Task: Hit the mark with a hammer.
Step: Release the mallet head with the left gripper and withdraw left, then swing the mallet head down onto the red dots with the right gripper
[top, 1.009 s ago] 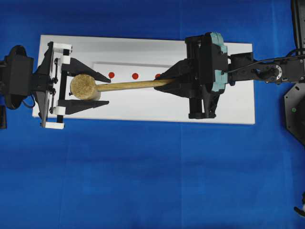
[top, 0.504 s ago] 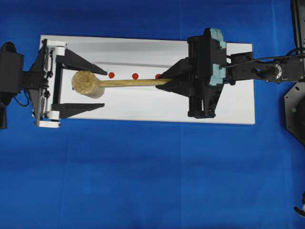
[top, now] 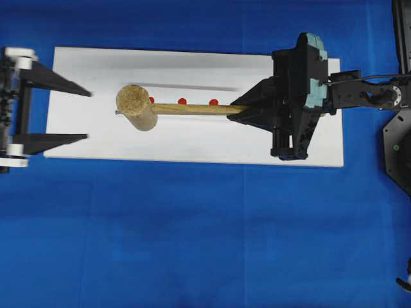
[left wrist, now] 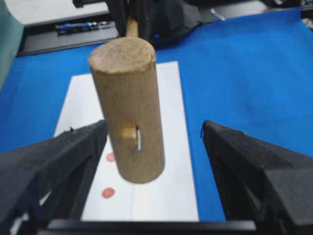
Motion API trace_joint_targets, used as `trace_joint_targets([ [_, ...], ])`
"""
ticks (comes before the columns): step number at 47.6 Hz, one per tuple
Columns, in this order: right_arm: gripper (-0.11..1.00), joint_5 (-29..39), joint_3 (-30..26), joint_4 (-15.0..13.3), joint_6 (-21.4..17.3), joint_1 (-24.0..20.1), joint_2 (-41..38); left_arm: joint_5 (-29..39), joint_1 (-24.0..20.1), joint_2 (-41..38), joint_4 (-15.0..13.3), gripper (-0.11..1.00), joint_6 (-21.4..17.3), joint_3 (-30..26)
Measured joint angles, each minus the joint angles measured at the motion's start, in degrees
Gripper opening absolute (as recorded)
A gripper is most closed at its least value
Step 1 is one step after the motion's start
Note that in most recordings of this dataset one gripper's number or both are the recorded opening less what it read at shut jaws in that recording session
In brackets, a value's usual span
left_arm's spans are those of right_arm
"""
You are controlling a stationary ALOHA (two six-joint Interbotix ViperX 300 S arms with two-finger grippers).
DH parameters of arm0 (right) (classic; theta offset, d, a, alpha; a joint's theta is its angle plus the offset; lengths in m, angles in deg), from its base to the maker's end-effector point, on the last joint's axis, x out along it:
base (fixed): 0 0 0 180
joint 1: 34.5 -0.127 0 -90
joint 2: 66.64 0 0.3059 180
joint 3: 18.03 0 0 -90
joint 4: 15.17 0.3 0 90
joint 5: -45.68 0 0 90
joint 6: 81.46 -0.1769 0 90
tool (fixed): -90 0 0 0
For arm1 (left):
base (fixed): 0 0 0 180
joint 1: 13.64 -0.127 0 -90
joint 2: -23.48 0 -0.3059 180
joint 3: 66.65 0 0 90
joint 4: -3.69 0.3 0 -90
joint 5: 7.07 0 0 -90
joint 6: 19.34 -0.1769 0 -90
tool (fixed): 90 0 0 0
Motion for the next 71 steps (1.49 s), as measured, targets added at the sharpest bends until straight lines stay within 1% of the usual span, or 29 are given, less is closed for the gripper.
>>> trace_joint_targets([
  [7, 0.03, -0.1, 0.0, 0.0, -0.1, -0.2, 0.0, 3.3, 0.0, 6.3, 0.0, 0.75, 0.5, 2.0],
  [13, 0.03, -1.1, 0.0, -0.1, -0.2, -0.3, -0.4, 5.4, 0.0, 8.7, 0.0, 0.74, 1.3, 2.6],
  [21, 0.03, -5.7, 0.0, 0.0, -0.1, -0.4, -1.8, 6.2, 0.0, 8.5, 0.0, 0.74, 1.7, 2.8],
  [32, 0.03, -12.2, 0.0, 0.3, -0.1, 0.6, -2.5, 6.2, 0.0, 8.3, 0.0, 0.74, 1.7, 2.8],
  [49, 0.03, -12.8, 0.0, 0.3, -0.1, 0.5, -3.3, 6.2, 0.0, 8.3, 0.0, 0.74, 1.7, 2.9],
  [55, 0.03, -12.7, 0.0, 0.4, -0.9, 0.5, -6.4, 6.2, 0.0, 8.3, 0.0, 0.74, 1.8, 2.9],
  [67, 0.03, -11.5, -0.1, 0.4, -5.3, 0.5, -18.3, 6.2, 0.1, 8.3, 0.0, 0.74, 1.8, 2.8],
  [71, 0.03, -11.4, -0.1, 0.4, -6.0, 0.6, -19.5, 6.2, 0.1, 8.3, 0.0, 0.74, 1.8, 2.8],
])
